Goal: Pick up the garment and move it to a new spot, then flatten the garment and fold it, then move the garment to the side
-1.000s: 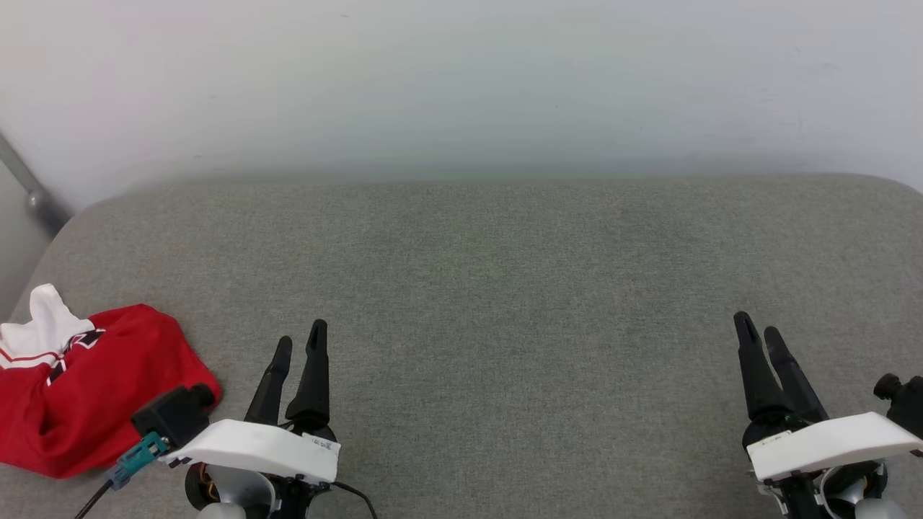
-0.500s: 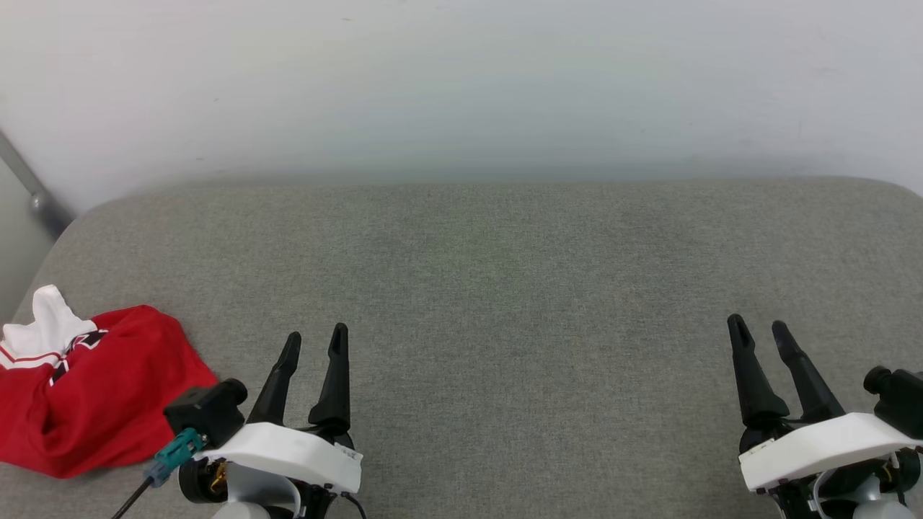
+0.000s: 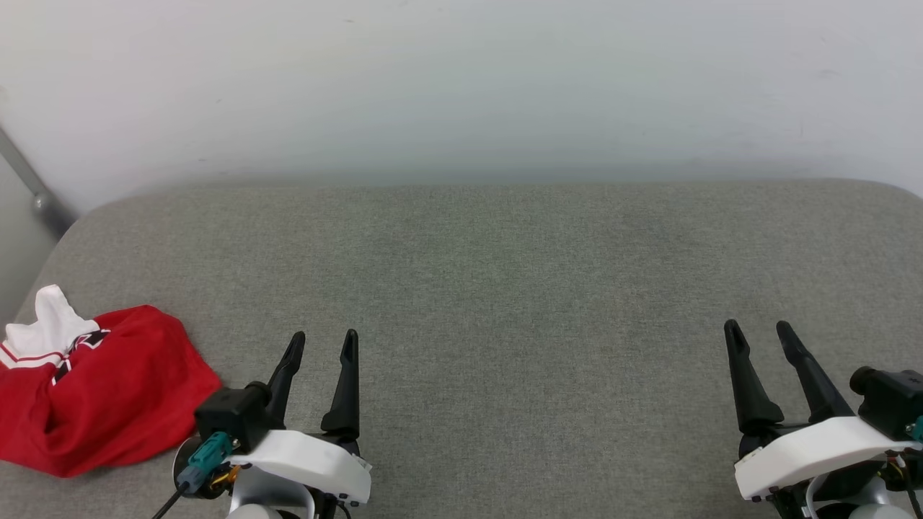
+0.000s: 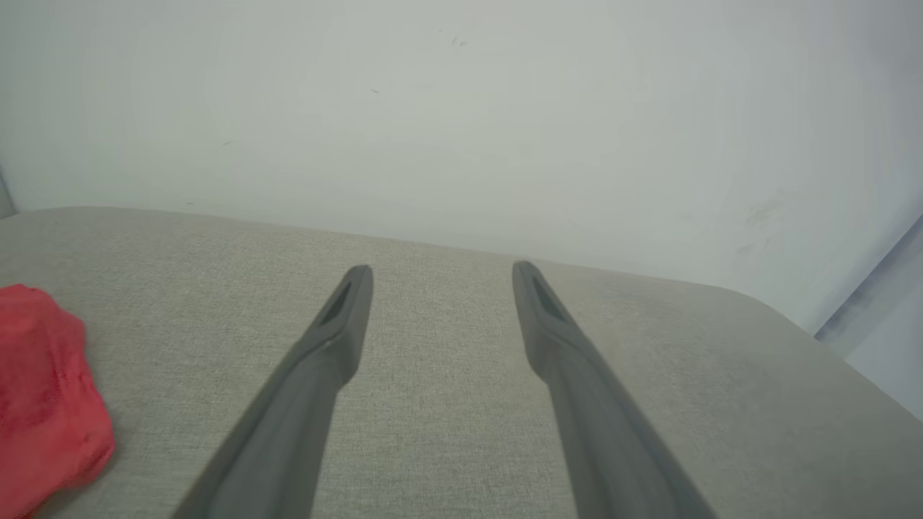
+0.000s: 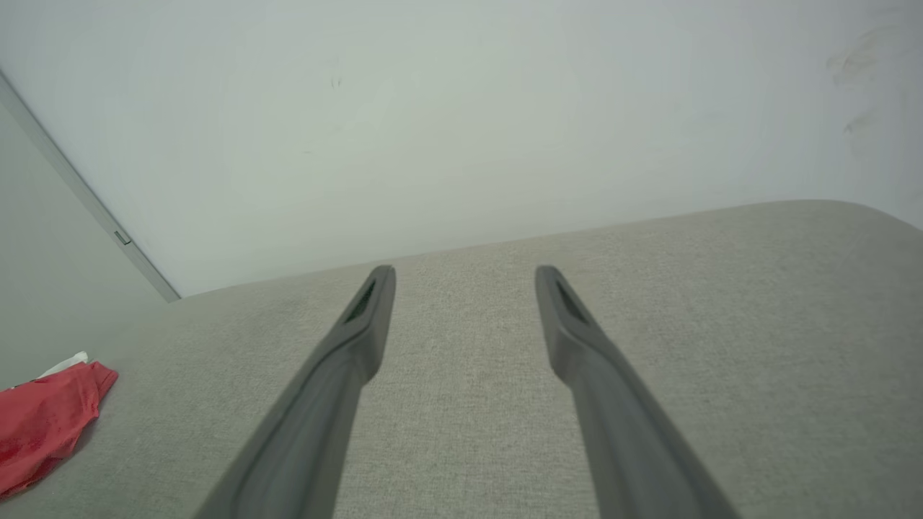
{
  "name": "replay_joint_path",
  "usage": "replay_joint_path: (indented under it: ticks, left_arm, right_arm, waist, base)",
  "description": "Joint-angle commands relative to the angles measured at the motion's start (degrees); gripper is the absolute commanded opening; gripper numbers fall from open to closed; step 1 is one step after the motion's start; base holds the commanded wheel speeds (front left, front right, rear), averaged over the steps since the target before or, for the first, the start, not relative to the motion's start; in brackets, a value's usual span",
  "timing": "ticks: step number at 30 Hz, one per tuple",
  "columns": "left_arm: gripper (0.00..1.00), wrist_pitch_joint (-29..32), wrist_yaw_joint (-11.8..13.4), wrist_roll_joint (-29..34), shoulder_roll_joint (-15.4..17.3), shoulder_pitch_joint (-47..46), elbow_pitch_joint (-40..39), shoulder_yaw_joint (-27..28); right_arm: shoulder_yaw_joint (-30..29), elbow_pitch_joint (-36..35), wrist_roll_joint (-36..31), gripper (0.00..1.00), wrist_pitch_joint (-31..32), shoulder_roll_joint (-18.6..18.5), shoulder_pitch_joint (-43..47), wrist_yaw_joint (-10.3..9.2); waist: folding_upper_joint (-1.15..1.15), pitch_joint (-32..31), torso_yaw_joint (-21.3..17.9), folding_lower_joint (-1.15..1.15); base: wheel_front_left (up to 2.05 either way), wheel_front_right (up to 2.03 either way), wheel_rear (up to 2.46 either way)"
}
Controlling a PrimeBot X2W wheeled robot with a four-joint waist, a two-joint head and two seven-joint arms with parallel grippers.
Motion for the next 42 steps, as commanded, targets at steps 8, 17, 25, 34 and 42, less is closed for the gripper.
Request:
replay_joint_path:
  ticks: [8, 17, 25, 34, 42]
  left_arm:
    - [1.0, -1.44, 1.24, 4.56, 0.76, -0.38, 0.26, -1.08]
    - [1.0, -2.59, 2.04, 8.07, 0.77, -0.4, 0.03, -1.59]
    - [1.0, -3.47, 2.37, 10.51, 0.39, -0.22, 0.33, -1.64]
    - [1.0, -4.44, 2.14, 12.68, -0.12, -0.06, 1.02, -1.4]
    - [1.0, -5.19, 2.0, 14.3, -0.79, -0.15, 1.95, -0.99]
  right_arm:
    - [-0.47, -1.4, -5.45, 1.0, -0.3, 0.26, 0.13, -0.01]
    - [-0.55, -2.25, -9.54, 1.0, -0.44, 0.32, 0.55, -0.01]
    - [-0.45, -2.81, -11.53, 1.0, -0.75, 0.33, 1.02, -0.01]
    - [-0.1, -3.13, -13.71, 1.0, -1.25, 0.35, 1.41, -0.02]
    - [-0.14, -3.15, -15.52, 1.0, -1.89, 0.37, 1.68, -0.02]
  waist:
    - [0.0, 0.04, 0.22, 0.0]
    - [0.0, 0.05, 0.45, 0.0]
    - [0.0, 0.2, 0.5, 0.0]
    - [0.0, 0.33, 0.5, 0.0]
    - [0.0, 0.43, 0.69, 0.0]
  base:
    - [0.0, 0.0, 0.0]
    - [0.0, 0.0, 0.0]
    - [0.0, 0.0, 0.0]
    - [0.0, 0.0, 0.0]
    - [0.0, 0.0, 0.0]
